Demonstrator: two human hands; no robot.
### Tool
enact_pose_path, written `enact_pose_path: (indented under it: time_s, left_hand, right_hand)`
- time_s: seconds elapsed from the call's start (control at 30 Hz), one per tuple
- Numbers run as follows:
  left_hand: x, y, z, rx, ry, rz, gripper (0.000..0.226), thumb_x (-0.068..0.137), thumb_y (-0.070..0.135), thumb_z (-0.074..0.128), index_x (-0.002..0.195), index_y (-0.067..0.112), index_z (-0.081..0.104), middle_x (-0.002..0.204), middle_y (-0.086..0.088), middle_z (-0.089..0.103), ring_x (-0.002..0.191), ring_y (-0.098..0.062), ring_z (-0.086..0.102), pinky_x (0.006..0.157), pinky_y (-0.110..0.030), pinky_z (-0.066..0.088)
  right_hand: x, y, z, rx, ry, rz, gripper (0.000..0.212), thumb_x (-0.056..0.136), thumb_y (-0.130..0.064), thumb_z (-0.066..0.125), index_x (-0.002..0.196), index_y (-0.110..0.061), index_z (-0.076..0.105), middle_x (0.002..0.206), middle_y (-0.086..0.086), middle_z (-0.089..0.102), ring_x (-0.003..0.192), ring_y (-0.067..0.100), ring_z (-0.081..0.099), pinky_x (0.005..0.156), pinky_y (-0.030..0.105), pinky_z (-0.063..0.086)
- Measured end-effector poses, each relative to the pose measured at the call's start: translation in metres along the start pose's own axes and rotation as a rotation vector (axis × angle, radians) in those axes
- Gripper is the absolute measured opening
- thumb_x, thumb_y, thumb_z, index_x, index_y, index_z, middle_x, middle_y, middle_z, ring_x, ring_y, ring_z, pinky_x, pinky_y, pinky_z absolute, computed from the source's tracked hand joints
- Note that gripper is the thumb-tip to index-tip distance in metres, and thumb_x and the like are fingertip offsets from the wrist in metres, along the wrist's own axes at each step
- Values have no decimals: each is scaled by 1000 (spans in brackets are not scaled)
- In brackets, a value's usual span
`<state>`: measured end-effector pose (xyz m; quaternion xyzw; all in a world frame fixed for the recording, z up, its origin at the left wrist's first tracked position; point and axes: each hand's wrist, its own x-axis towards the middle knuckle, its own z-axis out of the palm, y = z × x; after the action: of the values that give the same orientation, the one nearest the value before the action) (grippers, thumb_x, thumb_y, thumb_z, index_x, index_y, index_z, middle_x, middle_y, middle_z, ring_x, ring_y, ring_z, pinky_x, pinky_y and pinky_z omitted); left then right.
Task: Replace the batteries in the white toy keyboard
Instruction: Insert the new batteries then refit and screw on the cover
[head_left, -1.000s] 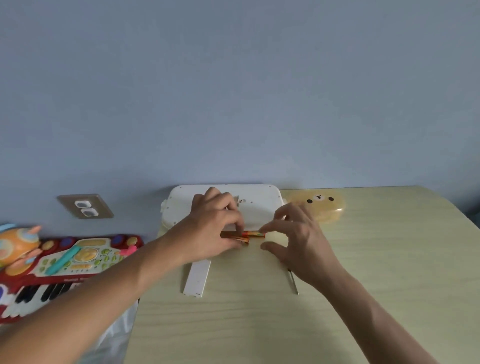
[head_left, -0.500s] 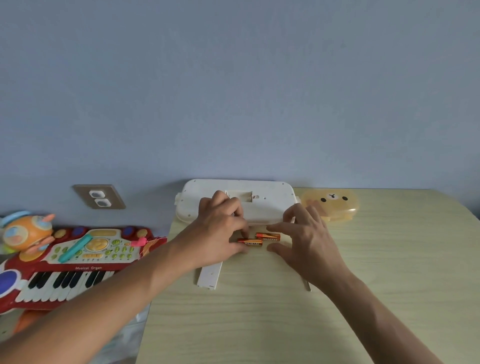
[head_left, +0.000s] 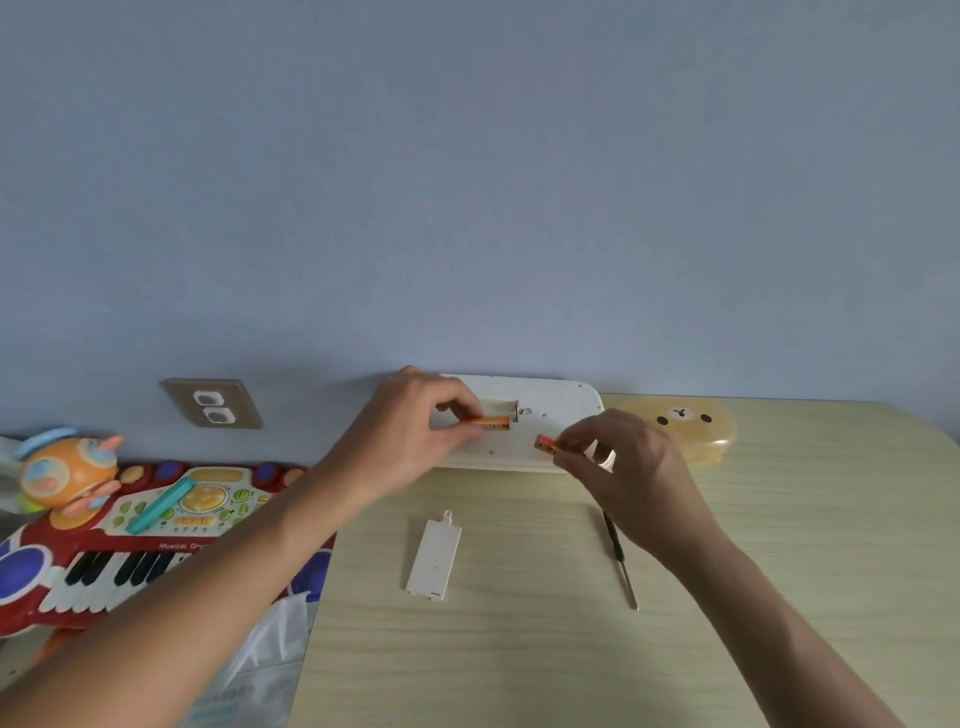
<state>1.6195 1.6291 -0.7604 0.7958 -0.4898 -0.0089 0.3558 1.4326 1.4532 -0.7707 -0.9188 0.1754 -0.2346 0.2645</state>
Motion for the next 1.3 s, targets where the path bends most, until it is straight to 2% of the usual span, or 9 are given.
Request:
enact_pose_path:
  time_s: [0.1,0.23,0.37,0.6,0.8,0.93,1.1,1.2,1.3]
  left_hand:
    - [14,-7,-4,39,21,-29,12,81,28,82,92,26,77,87,12,71,88,-8,59,78,-24,44]
    - [27,-11,0,89,-13,-27,11,81,26,82,91,22,78,83,3,69,85,-14,59,77,-30,48]
    - [30,-12,9,78,-49,-5,11,81,27,82,92,25,81,83,5,69,82,-9,54,70,-20,40]
    - [33,-20,11,92,-186,80,17,88,21,75,103,27,81,87,6,74,91,-14,59,81,-36,51]
    - [42,-25,-1,49,-293,69,24,92,14,71,110,28,79,99,6,74,94,-6,60,82,-16,46]
    - [49,-18,4,54,-312,35,22,87,9,76,101,25,82,82,23,68,84,15,57,75,0,36]
    - [58,-4,8,31,-345,-52,17,83,8,78,91,22,83,76,16,69,74,3,64,66,-5,43]
    - [58,-6,9,-1,-310,-109,15,81,12,81,90,24,83,82,10,76,79,-3,69,72,-15,51]
    - [55,-12,6,-81,-273,-132,18,80,13,83,94,24,82,85,12,77,82,3,70,73,-8,49]
  right_hand:
    - [16,-2,3,47,30,61,4,83,-26,76,87,-23,75,79,-12,66,69,7,60,64,15,41]
    - [28,-1,12,53,27,116,5,86,-23,74,89,-21,75,81,-8,66,71,6,61,61,10,40]
    - [32,-2,17,63,33,133,7,85,-21,75,90,-17,76,80,-3,67,72,8,61,62,9,40]
    - [35,1,19,69,39,165,9,85,-21,76,93,-17,78,80,-6,67,73,4,62,62,6,40]
    - [35,1,17,79,22,179,9,85,-23,75,92,-18,78,79,-7,67,72,1,60,60,6,39]
    - [36,1,17,74,-1,194,9,85,-24,75,93,-19,78,81,-6,69,75,6,63,58,9,40]
    - [37,1,16,72,-17,210,9,85,-26,75,92,-21,78,82,-7,69,77,7,64,57,9,39]
    - [40,-3,14,119,-5,235,6,86,-27,74,90,-22,76,80,-9,69,74,6,66,52,6,38]
    - [49,-14,15,175,-4,273,4,85,-31,74,87,-27,72,77,-13,73,71,2,68,51,8,38]
